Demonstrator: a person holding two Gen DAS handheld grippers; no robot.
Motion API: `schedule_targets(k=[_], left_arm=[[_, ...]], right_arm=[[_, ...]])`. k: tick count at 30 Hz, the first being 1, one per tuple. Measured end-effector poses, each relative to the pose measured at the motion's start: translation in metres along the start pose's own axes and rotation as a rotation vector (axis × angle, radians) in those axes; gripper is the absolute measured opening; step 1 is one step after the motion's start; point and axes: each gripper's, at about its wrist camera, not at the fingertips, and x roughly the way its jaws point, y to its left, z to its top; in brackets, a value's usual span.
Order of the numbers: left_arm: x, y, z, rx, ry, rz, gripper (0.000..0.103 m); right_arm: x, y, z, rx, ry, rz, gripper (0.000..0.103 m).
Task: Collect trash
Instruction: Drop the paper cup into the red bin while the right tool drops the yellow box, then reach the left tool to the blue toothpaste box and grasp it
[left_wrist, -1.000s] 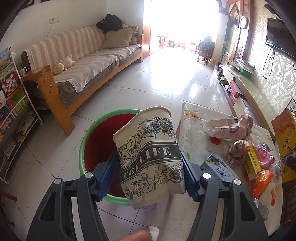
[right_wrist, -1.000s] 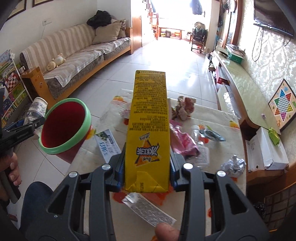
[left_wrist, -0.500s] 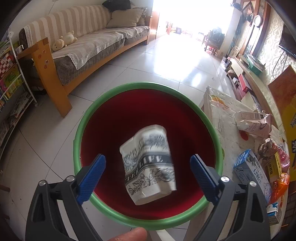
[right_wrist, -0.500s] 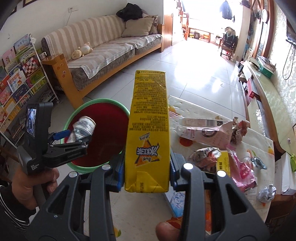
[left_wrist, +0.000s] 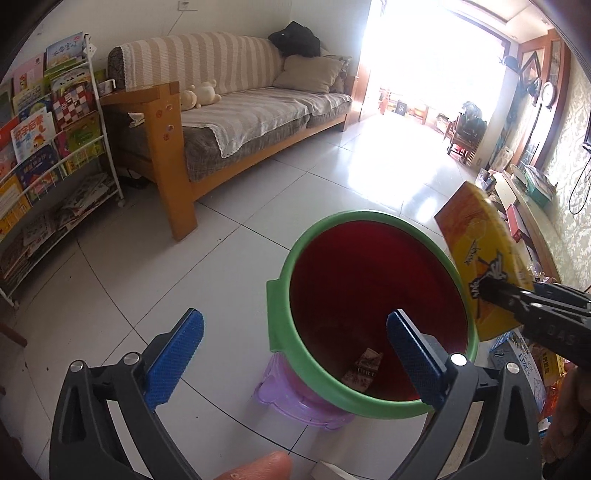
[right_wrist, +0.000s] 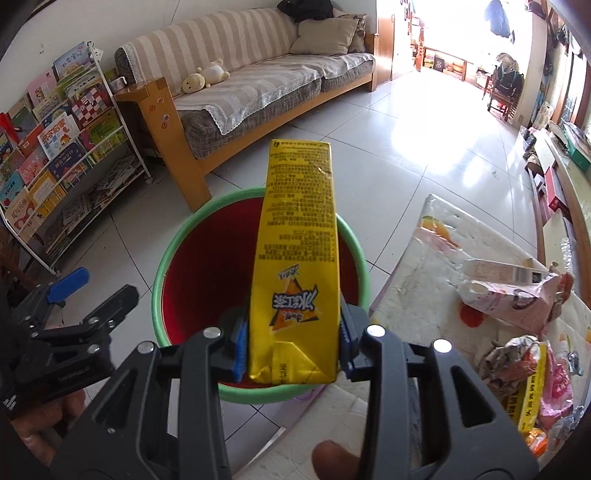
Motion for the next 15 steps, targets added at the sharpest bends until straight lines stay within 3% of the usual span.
schedule_targets(k=[4, 6, 9, 11, 15], left_arm=[[-0.006, 0.011, -0.004, -0.017, 0.016, -0.01, 0.095], [-0.01, 0.015, -0.006, -0.019, 0.013, -0.01, 0.095], [-0.012, 0.019, -0.009, -0.023, 0.014, -0.002, 0.095], [-0.014, 0.02, -0.011, -0.028, 0.016, -0.002, 0.095], [-0.018, 0.019, -0.009, -0.019, 0.006, -0.01, 0.095]], right_arm=[[0.025, 0.01, 0.003, 0.001, 0.034, -0.012, 0.037], [0.031, 0.012, 0.005, 0.009, 0.044, -0.015, 0.042], [0.035, 0.014, 0.005, 0.008, 0.053, -0.017, 0.063], [0.032, 0.014, 0.004, 0.015, 0.047, -0.026, 0.088], [0.016, 0.009, 0.0, 0.037, 0.025, -0.044, 0.098]])
